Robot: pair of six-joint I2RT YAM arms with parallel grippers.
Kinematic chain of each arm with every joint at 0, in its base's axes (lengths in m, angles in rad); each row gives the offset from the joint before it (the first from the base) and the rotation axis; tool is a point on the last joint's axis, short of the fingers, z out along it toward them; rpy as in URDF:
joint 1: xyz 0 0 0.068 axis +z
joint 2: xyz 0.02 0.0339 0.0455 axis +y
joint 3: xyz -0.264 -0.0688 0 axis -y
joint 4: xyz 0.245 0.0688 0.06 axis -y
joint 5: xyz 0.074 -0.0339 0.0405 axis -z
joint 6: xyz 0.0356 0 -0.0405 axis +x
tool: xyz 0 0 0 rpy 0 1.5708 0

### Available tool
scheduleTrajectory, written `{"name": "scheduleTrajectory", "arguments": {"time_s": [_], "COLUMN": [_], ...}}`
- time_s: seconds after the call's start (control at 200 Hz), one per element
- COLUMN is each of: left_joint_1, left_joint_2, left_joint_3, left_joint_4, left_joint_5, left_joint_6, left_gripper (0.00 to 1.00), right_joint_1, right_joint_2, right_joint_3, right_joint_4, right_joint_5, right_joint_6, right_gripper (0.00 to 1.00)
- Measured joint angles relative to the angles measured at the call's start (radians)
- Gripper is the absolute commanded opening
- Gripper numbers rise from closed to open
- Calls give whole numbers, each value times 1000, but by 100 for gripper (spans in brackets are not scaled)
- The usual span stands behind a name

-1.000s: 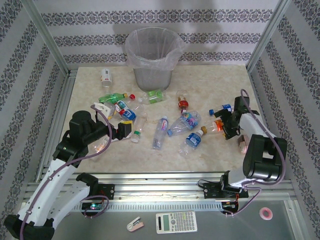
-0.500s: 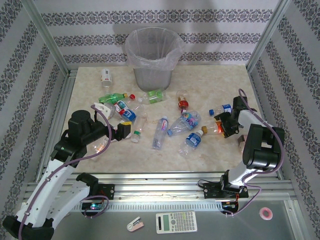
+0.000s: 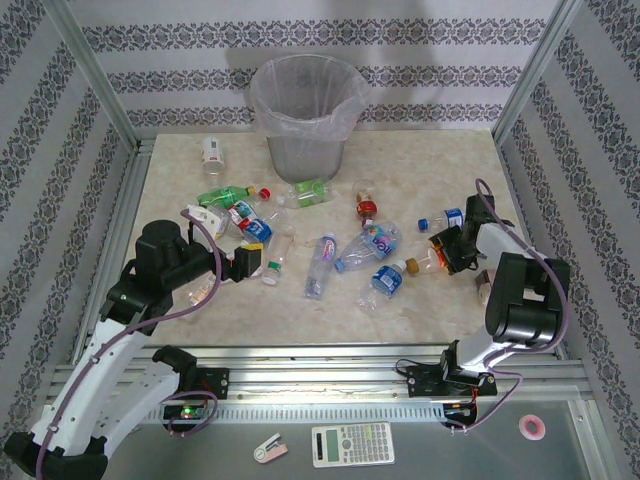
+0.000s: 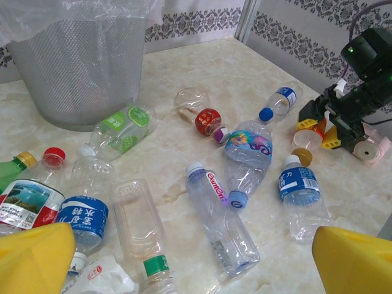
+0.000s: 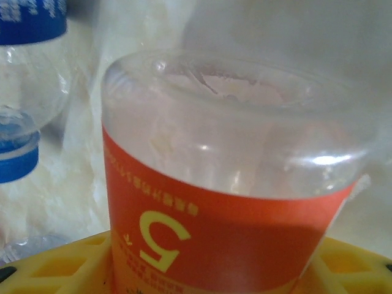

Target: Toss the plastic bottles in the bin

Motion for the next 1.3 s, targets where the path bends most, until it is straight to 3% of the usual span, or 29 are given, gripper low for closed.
{"name": "scheduleTrajectory", "arguments": {"time_s": [0.12, 0.355, 0.824, 1.084, 1.304], "left_joint_1": [0, 0, 0, 0, -1], "left_joint_2": [18, 7, 43, 91, 120], "left_joint_3": [6, -30, -31, -31, -31], "left_joint_4": [0, 67, 119, 170, 187], "left_joint_5": [0, 4, 19, 27, 26], "left_joint_6": [-32, -106, -142, -180, -191], "left_gripper": [99, 99, 99, 99, 99], "right_joint_1": [0, 0, 4, 114, 271], "right_joint_2": [-55, -179, -428, -485, -340], "right_joint_3": [-14, -17, -42, 126, 365], "right_joint_4": [-4, -8, -60, -89, -72], "right_joint_5": [0, -2, -95, -159, -174], "right_joint_6": [-3, -29, -30, -29, -26], "right_gripper": [53, 41, 37, 37, 37]}}
